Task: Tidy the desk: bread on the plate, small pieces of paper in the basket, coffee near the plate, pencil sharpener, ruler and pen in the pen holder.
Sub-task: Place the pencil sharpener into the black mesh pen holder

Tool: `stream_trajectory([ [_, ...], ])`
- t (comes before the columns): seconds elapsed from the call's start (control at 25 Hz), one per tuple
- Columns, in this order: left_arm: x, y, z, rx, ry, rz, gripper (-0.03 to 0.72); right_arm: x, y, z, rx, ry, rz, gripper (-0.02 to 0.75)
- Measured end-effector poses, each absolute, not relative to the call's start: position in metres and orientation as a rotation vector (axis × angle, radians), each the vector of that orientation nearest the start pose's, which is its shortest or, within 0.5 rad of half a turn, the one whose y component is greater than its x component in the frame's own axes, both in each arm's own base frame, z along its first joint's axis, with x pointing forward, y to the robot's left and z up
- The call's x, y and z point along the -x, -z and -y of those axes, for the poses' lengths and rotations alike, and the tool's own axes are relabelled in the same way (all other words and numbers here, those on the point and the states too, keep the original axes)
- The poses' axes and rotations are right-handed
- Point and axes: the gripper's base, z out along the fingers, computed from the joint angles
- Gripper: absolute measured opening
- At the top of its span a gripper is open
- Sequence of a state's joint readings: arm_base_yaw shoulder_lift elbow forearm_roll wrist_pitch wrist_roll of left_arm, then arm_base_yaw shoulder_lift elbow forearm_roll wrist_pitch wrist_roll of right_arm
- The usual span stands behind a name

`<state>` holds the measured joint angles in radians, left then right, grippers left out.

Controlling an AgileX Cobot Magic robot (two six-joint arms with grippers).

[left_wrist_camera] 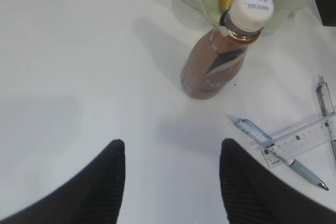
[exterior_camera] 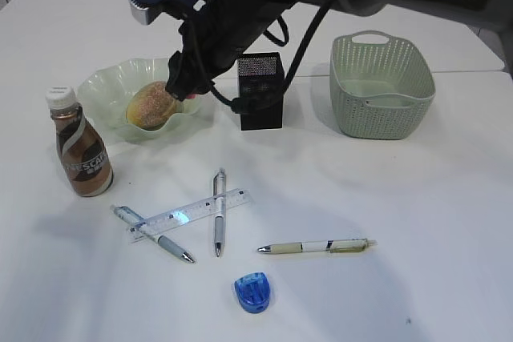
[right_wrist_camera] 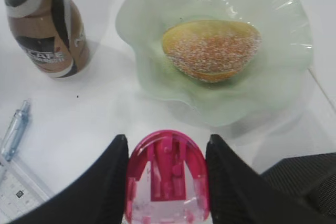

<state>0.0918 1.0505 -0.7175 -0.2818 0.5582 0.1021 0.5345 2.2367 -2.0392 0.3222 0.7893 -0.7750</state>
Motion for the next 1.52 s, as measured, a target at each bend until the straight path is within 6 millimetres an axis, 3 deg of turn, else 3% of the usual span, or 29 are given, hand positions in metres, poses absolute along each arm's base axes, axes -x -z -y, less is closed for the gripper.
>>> stream_trajectory([
  [0.28, -0.206, -0.284, -0.005, 0.199, 0.197, -2.346, 0.401, -0.442, -0.269, -0.248, 1.259, -0.244, -2.040, 0.341],
  [0.32, -0.206, -0.284, -0.005, 0.199, 0.197, -2.346, 0.401, -0.446, -0.274, -0.237, 1.229, -0.233, -2.047, 0.341],
  [0.64, -0.206, -0.284, -0.005, 0.199, 0.197, -2.346, 0.401, -0.466, -0.278, -0.203, 1.112, -0.190, -2.056, 0.341],
  [0.96, -0.206, -0.284, -0.005, 0.199, 0.197, -2.346, 0.401, -0.479, -0.285, -0.190, 0.990, -0.160, -1.988, 0.341],
  [1.52, -0.205, -0.284, -0.005, 0.199, 0.198, -2.348, 0.401, -0.504, -0.235, -0.194, 0.895, -0.153, -1.992, 0.341],
])
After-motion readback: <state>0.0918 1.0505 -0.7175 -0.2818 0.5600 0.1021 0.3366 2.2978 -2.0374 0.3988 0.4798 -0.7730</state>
